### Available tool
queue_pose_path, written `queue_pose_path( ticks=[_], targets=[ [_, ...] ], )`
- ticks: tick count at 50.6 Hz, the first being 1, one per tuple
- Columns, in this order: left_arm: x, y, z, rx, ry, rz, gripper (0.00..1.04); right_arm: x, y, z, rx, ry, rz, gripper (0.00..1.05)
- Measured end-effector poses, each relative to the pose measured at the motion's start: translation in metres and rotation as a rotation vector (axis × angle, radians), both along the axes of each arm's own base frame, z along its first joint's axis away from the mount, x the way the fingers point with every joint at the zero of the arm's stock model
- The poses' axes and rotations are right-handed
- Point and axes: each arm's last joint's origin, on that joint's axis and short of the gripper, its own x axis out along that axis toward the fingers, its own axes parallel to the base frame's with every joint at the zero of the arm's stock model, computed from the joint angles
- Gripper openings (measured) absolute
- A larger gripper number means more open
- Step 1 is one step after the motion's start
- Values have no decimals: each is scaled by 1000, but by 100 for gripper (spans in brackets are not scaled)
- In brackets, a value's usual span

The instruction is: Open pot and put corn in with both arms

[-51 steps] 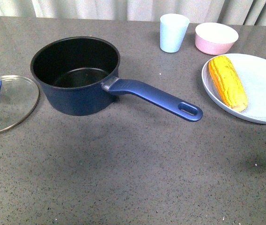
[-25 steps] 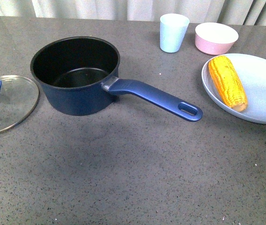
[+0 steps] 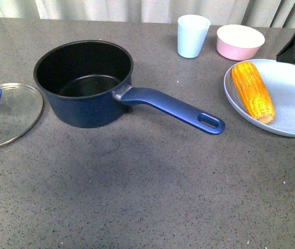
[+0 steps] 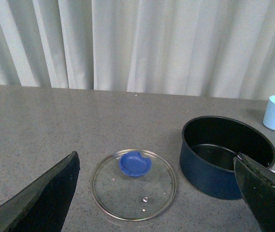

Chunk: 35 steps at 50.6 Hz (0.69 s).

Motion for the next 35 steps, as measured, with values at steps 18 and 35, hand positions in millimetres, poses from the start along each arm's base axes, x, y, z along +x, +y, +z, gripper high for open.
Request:
queue_pose_path(
  ticks=[18, 35],
  targets=[
    [0, 0, 0, 0, 0, 0, 96, 36, 8, -31, -3, 88, -13, 96],
    [0, 0, 0, 0, 0, 0, 96, 47, 13, -55, 3, 147, -21, 96]
  ],
)
